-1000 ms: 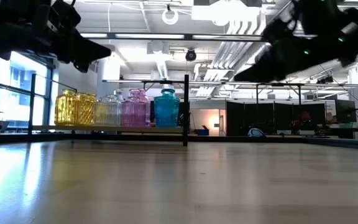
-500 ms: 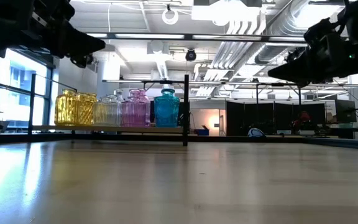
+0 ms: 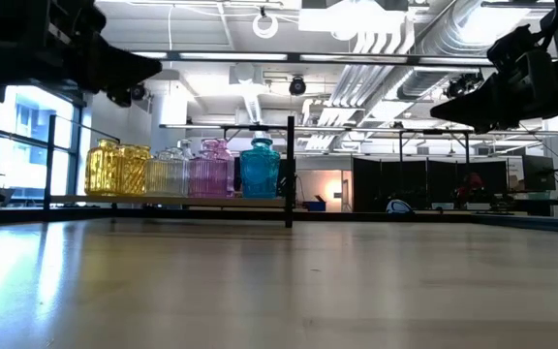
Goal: Sort vases onto shelf
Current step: Return to Home Position
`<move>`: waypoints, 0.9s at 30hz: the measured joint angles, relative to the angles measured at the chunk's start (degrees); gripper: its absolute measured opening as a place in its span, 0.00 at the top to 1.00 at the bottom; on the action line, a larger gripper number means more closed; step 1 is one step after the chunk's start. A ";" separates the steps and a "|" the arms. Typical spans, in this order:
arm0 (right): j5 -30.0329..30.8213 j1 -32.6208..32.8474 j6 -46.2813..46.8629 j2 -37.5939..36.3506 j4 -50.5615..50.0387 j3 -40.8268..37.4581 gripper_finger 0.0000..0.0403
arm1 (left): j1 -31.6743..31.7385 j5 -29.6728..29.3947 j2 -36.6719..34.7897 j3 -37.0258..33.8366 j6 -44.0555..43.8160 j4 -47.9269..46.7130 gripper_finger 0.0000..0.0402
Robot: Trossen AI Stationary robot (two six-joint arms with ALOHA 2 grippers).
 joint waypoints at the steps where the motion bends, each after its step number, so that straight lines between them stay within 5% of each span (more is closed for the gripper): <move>1: 0.01 0.00 0.01 -0.39 -0.50 0.00 1.00 | 0.02 -0.34 0.00 -1.68 -0.59 2.76 1.00; 4: 0.32 0.00 0.63 -1.16 -1.62 0.00 1.00 | 0.03 -2.72 -0.38 -5.12 -1.95 6.93 1.00; 10: 1.58 0.00 1.08 -2.16 -4.20 -0.02 1.00 | 0.00 -4.13 -5.23 -4.84 -1.09 -0.21 1.00; 24: 3.44 -0.03 0.32 -12.76 -10.61 -0.04 1.00 | 0.07 -11.12 -35.36 -5.03 -1.53 -29.34 1.00; 27: 3.83 -0.97 -1.54 -14.51 -10.61 -0.07 1.00 | 0.07 -10.80 -35.35 -4.71 -0.77 -29.66 1.00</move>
